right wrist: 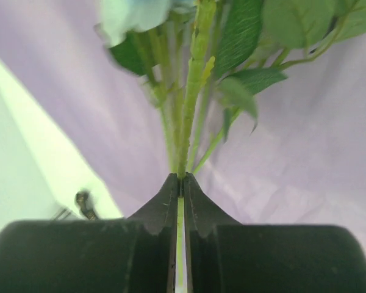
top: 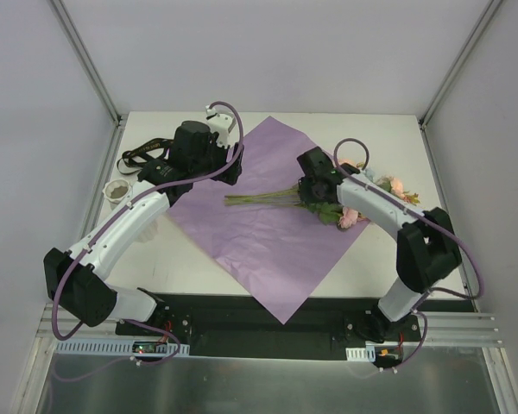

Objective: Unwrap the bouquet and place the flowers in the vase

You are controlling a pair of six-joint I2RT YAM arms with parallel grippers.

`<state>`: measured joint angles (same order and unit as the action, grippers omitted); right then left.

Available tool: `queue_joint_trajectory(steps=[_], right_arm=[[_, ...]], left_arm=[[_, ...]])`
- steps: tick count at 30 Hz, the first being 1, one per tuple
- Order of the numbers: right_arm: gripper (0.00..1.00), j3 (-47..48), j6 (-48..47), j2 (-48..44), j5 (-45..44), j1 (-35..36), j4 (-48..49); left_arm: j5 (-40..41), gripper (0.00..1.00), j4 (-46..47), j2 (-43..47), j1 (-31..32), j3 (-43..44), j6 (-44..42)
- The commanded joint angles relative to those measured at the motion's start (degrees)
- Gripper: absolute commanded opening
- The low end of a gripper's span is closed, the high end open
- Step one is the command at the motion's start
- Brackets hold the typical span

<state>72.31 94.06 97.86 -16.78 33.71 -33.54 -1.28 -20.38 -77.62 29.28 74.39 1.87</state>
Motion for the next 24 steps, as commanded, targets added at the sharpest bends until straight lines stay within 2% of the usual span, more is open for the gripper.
queue_joint_trajectory(steps=[1, 2, 6, 7, 9, 10, 11, 12, 13, 14, 15, 16, 17, 19, 22, 24], right_arm=[[0.01, 0.4, -4.6, -9.8, -2.6, 0.5, -0.3], [0.01, 0.4, -6.0, -10.8, -4.0, 0.9, -0.6], [0.01, 2.1, -22.6, -13.8, -6.2, 2.0, 1.9], [0.01, 3.3, -33.0, -14.1, -7.2, 2.7, 2.9], [0.01, 4.2, -44.7, -14.2, -10.8, 5.6, 3.7], [0.01, 4.1, -55.0, -15.3, -13.8, 6.8, 4.3], [0.01, 1.6, -59.9, -16.5, -15.9, 9.6, 5.3], [0.01, -1.1, -65.0, -18.0, -17.8, 11.3, 10.8], [0.01, -4.2, -77.3, -22.4, -18.2, 12.9, 15.0], [0.01, -12.5, -83.2, -25.3, -17.1, 15.6, 20.0], [0.01, -16.8, -89.1, -28.4, -15.1, 16.6, 31.3], [0.01, -20.6, -93.1, -34.3, -6.9, 17.0, 36.5], [0.01, -26.7, -98.6, -37.2, -3.6, 17.0, 40.0], [0.01, -29.2, -101.2, -43.1, 0.7, 17.3, 43.4], [0.01, -30.9, -103.8, -48.1, 1.6, 17.3, 42.6], [0.01, -30.8, -104.7, -49.6, 2.6, 17.3, 41.7]], left_arm=[[-1.4, 0.78, 1.7, 2.3, 0.3, 0.1, -0.1], [-1.9, 0.78, 1.7, 2.1, 0.3, 0.1, -0.1], [-6.3, 0.79, 1.7, 1.6, 0.3, 0.9, -0.3], [-7.7, 0.8, 1.7, 1.6, 0.3, 1.2, -0.3], [-13.9, 0.82, 1.6, 2.2, -0.2, 2.2, 0.0], [-16.7, 0.82, 1.4, 2.5, -0.5, 2.7, 0.3], [-19.3, 0.82, 1.5, 3.2, -1.2, 3.2, 1.7], [-24.7, 0.82, 1.6, 3.4, -1.5, 4.2, 2.4], [-27.3, 0.82, 1.5, 3.4, -1.5, 4.7, 3.0], [-30.2, 0.82, 1.6, 3.3, -1.6, 5.1, 3.9], [-33.8, 0.82, 1.7, 3.0, -1.5, 6.1, 4.4], [-39.6, 0.82, 1.9, 2.6, -1.5, 6.7, 5.3], [-42.7, 0.82, 2.6, 1.3, -1.5, 7.3, 7.9], [-48.8, 0.8, 3.6, 0.2, -1.5, 9.0, 13.4], [-50.9, 0.75, 5.3, -0.4, -1.4, 9.7, 19.5], [-51.6, 0.74, 9.6, 1.5, -1.2, 6.7, 22.3]])
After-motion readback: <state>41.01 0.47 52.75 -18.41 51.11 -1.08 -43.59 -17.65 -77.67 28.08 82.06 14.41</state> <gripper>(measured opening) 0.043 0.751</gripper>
